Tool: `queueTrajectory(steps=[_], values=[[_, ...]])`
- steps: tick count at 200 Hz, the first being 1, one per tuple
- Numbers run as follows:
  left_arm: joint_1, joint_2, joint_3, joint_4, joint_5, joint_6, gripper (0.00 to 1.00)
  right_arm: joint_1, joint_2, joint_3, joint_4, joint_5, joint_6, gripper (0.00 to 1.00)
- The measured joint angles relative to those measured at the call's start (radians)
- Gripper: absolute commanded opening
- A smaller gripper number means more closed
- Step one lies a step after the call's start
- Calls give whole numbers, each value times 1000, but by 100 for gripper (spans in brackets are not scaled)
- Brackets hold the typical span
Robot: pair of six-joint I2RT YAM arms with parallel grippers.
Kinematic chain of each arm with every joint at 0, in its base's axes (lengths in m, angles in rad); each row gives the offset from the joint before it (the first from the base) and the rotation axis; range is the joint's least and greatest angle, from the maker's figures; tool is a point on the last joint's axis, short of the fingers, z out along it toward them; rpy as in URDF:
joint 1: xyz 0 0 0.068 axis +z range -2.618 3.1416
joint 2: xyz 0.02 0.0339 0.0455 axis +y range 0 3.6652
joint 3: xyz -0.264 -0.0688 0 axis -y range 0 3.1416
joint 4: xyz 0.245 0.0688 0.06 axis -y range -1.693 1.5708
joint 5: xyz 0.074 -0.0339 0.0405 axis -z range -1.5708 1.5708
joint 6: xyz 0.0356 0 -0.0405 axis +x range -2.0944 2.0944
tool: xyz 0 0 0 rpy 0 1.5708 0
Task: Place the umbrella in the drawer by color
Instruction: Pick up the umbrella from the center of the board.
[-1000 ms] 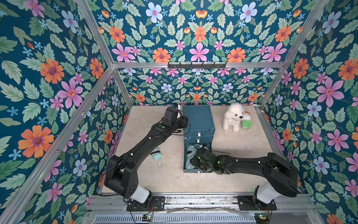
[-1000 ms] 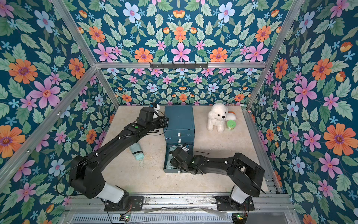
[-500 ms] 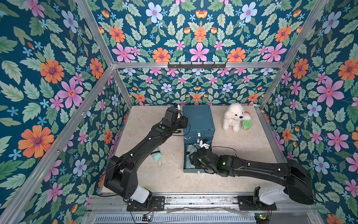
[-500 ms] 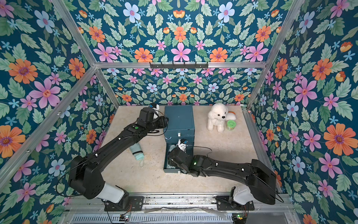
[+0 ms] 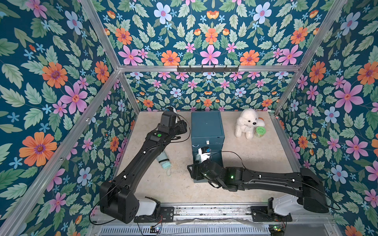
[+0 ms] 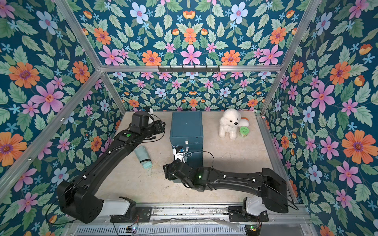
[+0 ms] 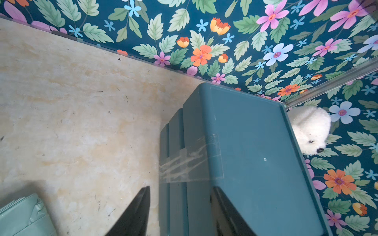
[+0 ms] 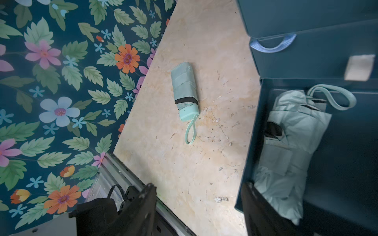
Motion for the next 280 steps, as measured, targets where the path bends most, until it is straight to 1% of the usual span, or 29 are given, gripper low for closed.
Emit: queueTrajectory(steps=[17,49,79,95,109,127,157,193,224,244,266,280], values=[[16,-20,-26,-19,10,-3,52,0,40,44,0,-2,-23,70],[53,-93,-95,-40,-5,-17,53,3,121,150,-38,7,-43,70],[121,-188,-261,-66,-66,-90,56,5,128,171,-55,37,-44,68],[162,-236,-378,-74,-93,-150,57,6,113,147,-56,43,-44,66],[177,-254,-465,-78,-117,-208,56,6,88,121,-51,49,-42,64],[181,-230,-532,-78,-113,-263,55,6,51,75,-40,50,-35,62],[186,-140,-559,-38,-112,-319,54,6,-19,-24,-11,46,-12,60],[187,-84,-564,7,-131,-342,58,6,-85,-111,29,42,16,60],[188,-53,-575,36,-164,-342,62,6,-103,-129,53,41,31,62],[189,-36,-601,66,-174,-345,62,6,-103,-129,57,40,31,63],[190,-18,-631,93,-198,-346,59,6,-109,-129,57,41,35,64],[190,-8,-650,117,-200,-348,50,6,-116,-130,58,41,35,65]])
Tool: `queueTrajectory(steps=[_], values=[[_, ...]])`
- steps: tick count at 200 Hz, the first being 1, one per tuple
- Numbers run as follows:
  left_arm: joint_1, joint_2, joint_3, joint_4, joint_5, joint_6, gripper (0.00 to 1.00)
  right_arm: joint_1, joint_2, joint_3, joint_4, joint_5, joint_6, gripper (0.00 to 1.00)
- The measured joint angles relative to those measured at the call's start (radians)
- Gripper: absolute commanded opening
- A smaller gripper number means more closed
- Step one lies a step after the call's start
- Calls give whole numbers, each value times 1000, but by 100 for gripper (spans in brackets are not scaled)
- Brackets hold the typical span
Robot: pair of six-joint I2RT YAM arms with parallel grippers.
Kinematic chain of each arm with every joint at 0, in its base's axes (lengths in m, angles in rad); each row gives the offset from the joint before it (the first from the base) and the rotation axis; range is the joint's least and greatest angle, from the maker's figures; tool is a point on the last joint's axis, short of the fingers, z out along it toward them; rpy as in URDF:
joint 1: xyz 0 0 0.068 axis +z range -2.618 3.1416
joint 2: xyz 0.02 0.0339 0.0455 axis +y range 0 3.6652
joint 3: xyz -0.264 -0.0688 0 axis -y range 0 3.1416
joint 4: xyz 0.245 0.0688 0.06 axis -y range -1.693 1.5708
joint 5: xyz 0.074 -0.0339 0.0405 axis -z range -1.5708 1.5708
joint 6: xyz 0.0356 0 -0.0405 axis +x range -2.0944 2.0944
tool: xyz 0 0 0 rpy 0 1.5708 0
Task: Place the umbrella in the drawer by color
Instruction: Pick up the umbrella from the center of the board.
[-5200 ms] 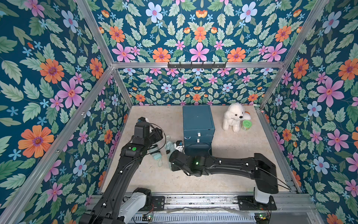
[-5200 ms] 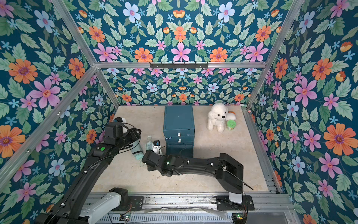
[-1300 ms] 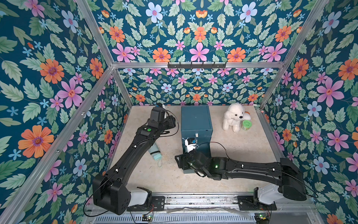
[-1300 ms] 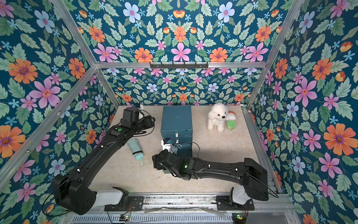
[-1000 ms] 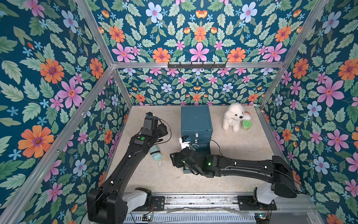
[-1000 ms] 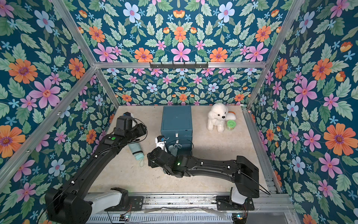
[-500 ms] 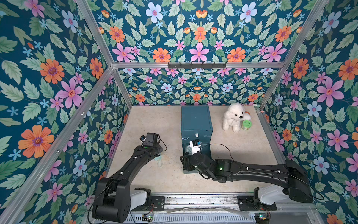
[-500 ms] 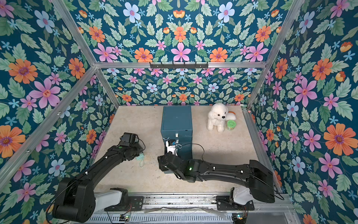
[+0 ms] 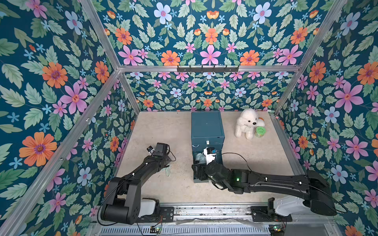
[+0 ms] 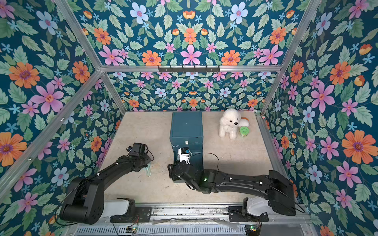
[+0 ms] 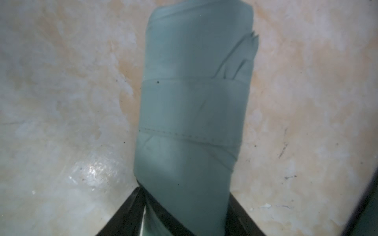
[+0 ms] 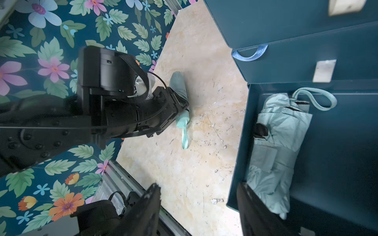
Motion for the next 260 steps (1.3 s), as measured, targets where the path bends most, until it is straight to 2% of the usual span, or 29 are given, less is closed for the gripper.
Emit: queueTrajectory(steps=[16,34,57,90,126,146,198,222,260], values=[[-1,-5,-16,31,-13,-2,39,0,-2,-4,1,-1,2,65],[-1,-19,-37,60,-21,-4,18,0,-2,3,-9,-3,3,65],[-1,-33,-63,188,-30,-10,0,0,-2,23,-7,-3,3,65],[-1,-81,-82,209,-13,-4,0,0,-4,37,-9,-13,3,65],[-23,-230,-76,34,57,-4,0,1,35,120,-25,-26,2,65],[-76,-350,-55,-33,71,2,0,1,77,196,-43,-29,-3,66],[-310,-548,-2,-48,84,50,0,-10,174,368,-97,-24,-13,70],[-357,-645,-27,-44,95,64,0,-48,186,394,-119,-24,23,72],[-385,-774,-71,-16,180,90,0,-85,211,442,-174,-21,63,74]])
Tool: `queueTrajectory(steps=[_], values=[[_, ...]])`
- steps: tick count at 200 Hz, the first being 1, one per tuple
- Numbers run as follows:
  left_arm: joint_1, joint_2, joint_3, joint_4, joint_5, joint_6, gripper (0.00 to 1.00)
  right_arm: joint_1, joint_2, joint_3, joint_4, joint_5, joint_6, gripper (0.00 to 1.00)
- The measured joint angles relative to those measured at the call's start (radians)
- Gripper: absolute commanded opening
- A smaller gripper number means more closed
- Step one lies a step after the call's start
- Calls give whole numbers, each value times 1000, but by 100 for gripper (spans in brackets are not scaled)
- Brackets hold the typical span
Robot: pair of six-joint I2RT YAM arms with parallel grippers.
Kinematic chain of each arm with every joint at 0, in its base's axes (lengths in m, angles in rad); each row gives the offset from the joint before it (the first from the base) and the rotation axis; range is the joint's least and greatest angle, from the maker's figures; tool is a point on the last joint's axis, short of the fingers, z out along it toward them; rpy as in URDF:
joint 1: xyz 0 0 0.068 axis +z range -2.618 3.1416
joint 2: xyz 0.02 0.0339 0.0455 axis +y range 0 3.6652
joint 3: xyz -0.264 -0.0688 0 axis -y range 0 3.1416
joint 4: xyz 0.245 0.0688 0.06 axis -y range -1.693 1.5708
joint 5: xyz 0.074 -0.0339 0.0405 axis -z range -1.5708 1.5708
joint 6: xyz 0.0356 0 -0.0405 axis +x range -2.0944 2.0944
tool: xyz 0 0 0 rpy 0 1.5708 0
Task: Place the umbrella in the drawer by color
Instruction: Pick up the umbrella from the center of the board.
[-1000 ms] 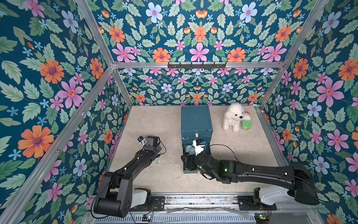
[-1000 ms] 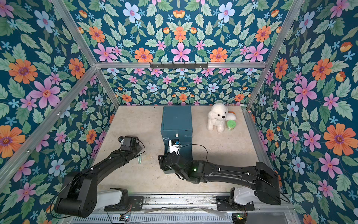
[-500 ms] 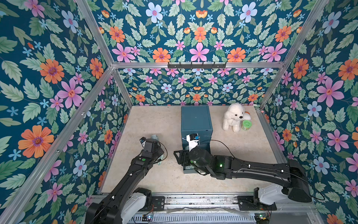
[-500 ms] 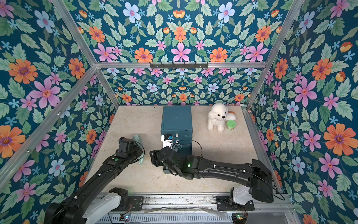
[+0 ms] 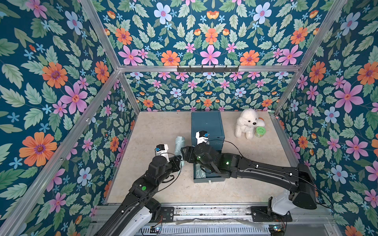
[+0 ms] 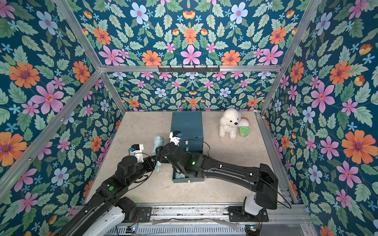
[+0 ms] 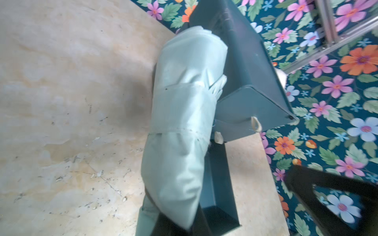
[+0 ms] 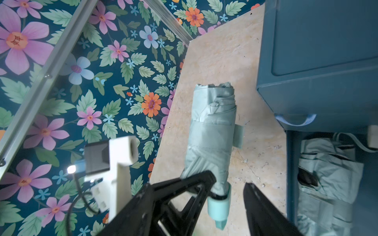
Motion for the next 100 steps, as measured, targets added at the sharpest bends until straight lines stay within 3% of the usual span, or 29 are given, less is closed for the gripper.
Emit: queueTrajectory(steps=[100], values=[[-6,-96,50,-40,97,71,0,-21,186,201,-111,-51,13,72]])
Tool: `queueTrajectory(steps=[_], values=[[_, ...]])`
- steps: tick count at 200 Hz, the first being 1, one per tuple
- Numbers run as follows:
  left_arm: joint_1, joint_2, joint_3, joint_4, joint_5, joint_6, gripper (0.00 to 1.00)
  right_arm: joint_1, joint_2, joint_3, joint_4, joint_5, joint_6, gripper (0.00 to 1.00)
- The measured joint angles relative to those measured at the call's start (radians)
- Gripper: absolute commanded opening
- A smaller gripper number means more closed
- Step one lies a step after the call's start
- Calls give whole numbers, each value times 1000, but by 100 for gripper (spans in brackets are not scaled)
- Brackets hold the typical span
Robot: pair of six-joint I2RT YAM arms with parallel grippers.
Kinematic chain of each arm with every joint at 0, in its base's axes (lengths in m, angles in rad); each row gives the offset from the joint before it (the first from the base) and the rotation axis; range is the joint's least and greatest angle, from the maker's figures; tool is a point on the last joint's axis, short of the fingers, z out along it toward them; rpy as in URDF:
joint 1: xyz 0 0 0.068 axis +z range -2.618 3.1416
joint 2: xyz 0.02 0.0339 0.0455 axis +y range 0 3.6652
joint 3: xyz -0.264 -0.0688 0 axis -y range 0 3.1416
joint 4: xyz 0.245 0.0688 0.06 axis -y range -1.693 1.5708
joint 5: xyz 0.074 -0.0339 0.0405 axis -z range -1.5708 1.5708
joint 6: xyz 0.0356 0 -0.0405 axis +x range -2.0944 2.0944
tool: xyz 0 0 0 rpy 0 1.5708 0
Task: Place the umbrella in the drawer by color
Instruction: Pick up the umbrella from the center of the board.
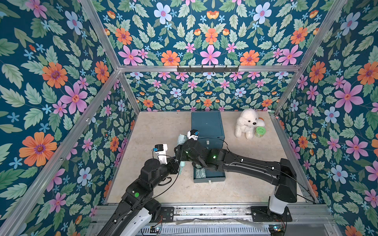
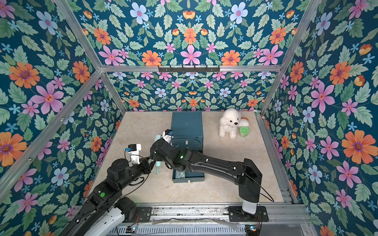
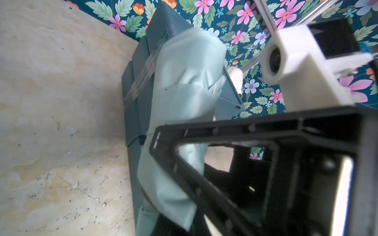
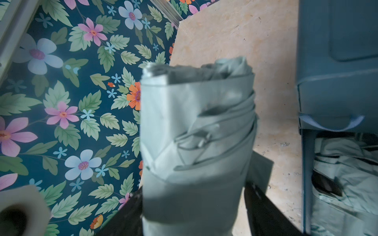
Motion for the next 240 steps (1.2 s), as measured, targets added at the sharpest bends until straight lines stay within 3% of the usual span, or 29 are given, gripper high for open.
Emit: queueTrajectory(steps=[23,44,67,72,79,88,103,121,133,146,154,193,240], values=[[0,-2,9,-22,10,23,0,-8,18,28,-20,-9,-3,63],[0,-14,15,-44,7,41,0,-10,27,42,-36,-21,-2,40],[-1,-11,33,-72,5,79,0,-10,29,47,-35,-31,-6,7],[-1,-8,38,-78,1,82,12,-11,30,48,-37,-32,-6,0],[-1,-3,43,-85,-5,91,28,-13,31,47,-36,-32,-4,0],[-1,-1,47,-93,-10,95,37,-14,31,42,-31,-35,-2,0],[-1,-13,50,-103,-14,75,46,-17,26,23,-21,-27,-4,0],[-1,-42,58,-112,-36,71,46,-28,-14,-31,2,-32,-4,0],[-1,-56,73,-119,-42,52,41,-32,-56,-66,23,-33,-5,0],[-1,-71,101,-147,-57,46,11,-34,-99,-86,53,-34,-11,0],[-1,-79,121,-163,-60,47,0,-35,-125,-94,75,-33,-19,0],[-1,-57,142,-206,69,50,0,-56,-235,-166,216,-32,-40,0],[-1,-103,101,-202,263,39,0,-60,-244,-241,385,-114,-40,0]])
